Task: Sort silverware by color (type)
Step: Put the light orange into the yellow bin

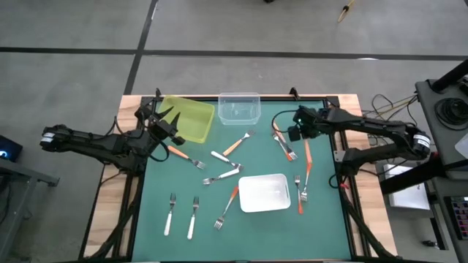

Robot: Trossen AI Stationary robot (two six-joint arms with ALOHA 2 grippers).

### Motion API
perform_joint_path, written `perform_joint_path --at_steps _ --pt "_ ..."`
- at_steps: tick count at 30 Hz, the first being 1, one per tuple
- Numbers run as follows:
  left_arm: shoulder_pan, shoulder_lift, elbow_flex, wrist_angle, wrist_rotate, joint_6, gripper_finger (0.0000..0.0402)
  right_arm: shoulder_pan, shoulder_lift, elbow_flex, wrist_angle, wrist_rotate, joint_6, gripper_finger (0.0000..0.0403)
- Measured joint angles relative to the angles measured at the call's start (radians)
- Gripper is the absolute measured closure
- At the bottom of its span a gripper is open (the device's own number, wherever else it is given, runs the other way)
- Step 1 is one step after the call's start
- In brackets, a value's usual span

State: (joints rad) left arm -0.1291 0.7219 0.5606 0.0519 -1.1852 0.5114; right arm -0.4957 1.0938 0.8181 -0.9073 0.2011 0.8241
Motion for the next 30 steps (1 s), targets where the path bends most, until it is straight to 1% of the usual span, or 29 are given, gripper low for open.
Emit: perform_joint_path --at_steps 4,8,11,15,19,25,28,30 --pt "0.0 0.0 0.0 0.012 0.001 0.0 0.0279 0.0 -0.021 0.083 0.004 0.063 -0.027 0.039" --pt "0.0 0.0 0.0 0.015 0.001 0.0 0.0279 0.0 -0.013 0.161 0.03 0.099 -0.074 0.039" --pt "0.0 0.0 0.0 0.015 0.001 0.0 0.0279 0.005 0.004 0.195 0.116 0.116 -0.116 0.039" --pt "0.0 0.0 0.0 0.015 0.001 0.0 0.0279 0.028 0.034 0.227 0.266 0.115 -0.172 0.039" --pt "0.0 0.0 0.0 0.015 0.001 0.0 0.0279 0.065 0.078 0.237 0.487 0.114 -0.25 0.039" --pt "0.0 -0.005 0.0 0.04 0.0 0.013 0.0279 0.107 0.187 0.241 0.891 0.095 -0.38 0.039" --pt "0.0 -0.018 0.0 0.066 0.0 0.019 0.0279 0.108 0.263 0.241 1.119 0.02 -0.447 0.039" --pt "0.0 -0.029 0.0 0.071 -0.001 0.017 0.0279 0.108 0.323 0.241 1.281 -0.037 -0.46 0.039"
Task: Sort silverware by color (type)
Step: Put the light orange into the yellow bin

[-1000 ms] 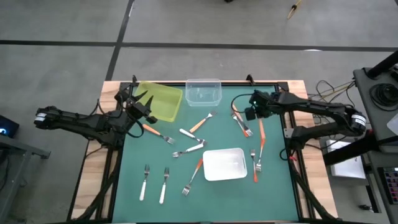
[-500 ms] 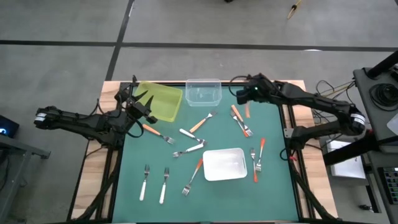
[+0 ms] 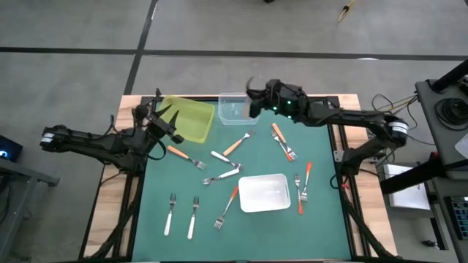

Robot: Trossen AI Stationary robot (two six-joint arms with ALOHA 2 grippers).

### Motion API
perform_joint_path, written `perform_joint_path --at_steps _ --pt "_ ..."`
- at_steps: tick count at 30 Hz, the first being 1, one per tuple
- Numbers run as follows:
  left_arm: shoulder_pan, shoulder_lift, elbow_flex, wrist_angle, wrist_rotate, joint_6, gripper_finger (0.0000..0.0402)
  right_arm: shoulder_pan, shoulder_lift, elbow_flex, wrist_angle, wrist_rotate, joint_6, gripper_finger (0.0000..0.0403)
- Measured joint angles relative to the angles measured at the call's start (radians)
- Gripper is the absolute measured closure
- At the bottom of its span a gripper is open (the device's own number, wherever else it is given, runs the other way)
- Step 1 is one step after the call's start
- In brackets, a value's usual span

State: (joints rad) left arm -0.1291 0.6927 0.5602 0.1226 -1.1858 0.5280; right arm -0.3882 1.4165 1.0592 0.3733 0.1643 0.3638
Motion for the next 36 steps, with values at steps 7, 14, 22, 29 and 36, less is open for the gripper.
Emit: perform_joint_path --at_steps 7,14,22,29,36 --pt "0.0 -0.062 0.0 -0.003 -0.001 -0.041 0.0279 0.0 0.223 0.152 0.199 -0.109 -0.078 0.039" --pt "0.0 -0.108 0.0 -0.045 -0.002 -0.085 0.0279 0.003 0.42 0.429 0.056 -0.195 -0.127 0.039" --pt "0.0 -0.15 0.0 -0.08 -0.002 -0.103 0.0279 0.006 0.569 0.657 -0.099 -0.203 -0.189 0.039" --pt "0.0 -0.174 -0.008 -0.088 -0.002 -0.11 0.0279 0.006 0.677 0.792 -0.129 -0.25 -0.194 0.039" --pt "0.0 -0.186 -0.011 -0.088 -0.002 -0.111 0.0279 0.006 0.803 0.966 -0.249 -0.252 -0.21 0.039"
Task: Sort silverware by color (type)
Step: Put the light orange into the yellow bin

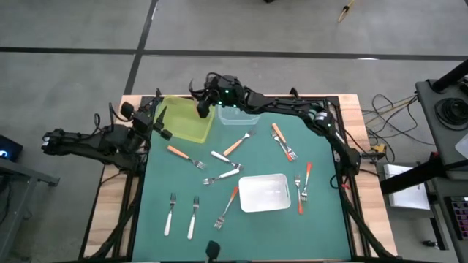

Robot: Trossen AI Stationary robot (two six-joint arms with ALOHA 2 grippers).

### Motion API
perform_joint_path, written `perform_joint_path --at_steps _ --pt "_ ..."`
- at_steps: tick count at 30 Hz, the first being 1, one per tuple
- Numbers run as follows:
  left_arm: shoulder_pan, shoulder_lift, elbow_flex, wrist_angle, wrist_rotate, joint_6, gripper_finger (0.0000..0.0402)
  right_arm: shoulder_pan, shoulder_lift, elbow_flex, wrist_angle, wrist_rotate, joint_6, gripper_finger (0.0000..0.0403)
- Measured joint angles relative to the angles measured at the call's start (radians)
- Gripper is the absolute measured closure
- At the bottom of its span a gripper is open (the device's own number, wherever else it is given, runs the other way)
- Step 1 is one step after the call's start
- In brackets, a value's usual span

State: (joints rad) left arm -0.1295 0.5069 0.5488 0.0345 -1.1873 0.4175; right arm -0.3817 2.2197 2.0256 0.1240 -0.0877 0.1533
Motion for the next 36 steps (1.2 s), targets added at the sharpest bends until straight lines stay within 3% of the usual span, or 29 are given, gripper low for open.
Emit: perform_joint_path --at_steps 15,36 --pt "0.0 -0.012 -0.002 -0.013 0.0 0.0 0.0279 0.0 0.179 0.304 -0.296 0.005 -0.061 0.039" --pt "0.0 -0.017 -0.002 -0.03 0.0 0.0 0.0279 0.004 0.188 0.31 -0.299 0.01 -0.09 0.039"
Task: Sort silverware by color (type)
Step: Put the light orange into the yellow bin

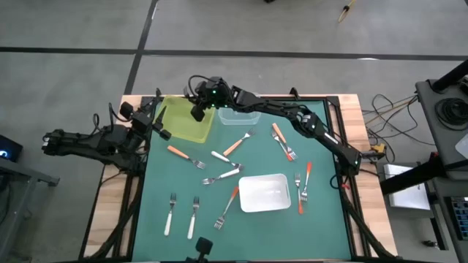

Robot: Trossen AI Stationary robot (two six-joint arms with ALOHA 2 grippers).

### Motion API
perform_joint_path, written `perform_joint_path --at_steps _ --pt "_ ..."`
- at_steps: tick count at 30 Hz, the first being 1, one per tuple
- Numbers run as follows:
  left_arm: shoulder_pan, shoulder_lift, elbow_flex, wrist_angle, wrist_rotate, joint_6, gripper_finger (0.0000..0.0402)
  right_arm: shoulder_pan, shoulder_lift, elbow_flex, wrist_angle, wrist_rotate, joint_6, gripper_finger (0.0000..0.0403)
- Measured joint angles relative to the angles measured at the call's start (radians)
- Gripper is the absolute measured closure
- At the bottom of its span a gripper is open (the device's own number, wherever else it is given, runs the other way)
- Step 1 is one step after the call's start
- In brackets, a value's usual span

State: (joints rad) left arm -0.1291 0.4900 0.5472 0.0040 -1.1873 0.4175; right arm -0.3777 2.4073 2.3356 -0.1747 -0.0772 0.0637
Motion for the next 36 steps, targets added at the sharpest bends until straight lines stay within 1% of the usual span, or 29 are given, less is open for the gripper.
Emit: perform_joint_path --at_steps 5,8,10,12,16,23,32,36 --pt "0.0 0.0 0.0 0.0 0.0 0.0 0.0279 0.008 0.0 -0.001 0.0 0.015 -0.032 0.039" --pt "0.0 0.0 0.0 -0.006 0.0 0.0 0.0279 0.022 0.0 -0.001 0.0 0.082 -0.096 0.039" --pt "0.0 0.0 0.0 -0.007 0.0 0.0 0.0279 0.032 0.0 -0.001 0.002 0.108 -0.135 0.039" --pt "0.0 0.0 0.0 -0.013 0.0 -0.01 0.0279 0.04 0.0 -0.002 0.009 0.121 -0.162 0.039" --pt "0.0 0.0 0.0 -0.031 0.0 -0.04 0.0279 0.054 0.0 -0.002 0.029 0.203 -0.197 0.039" --pt "0.0 0.001 0.0 -0.031 0.0 -0.104 0.0279 0.059 0.0 -0.003 0.037 0.182 -0.217 0.039" --pt "0.0 0.001 0.0 -0.028 0.0 -0.113 0.0279 0.059 0.065 -0.006 0.031 0.174 -0.178 0.039" --pt "0.0 0.001 0.0 -0.028 0.0 -0.113 0.0279 0.059 0.065 -0.005 0.043 0.174 -0.179 0.039"
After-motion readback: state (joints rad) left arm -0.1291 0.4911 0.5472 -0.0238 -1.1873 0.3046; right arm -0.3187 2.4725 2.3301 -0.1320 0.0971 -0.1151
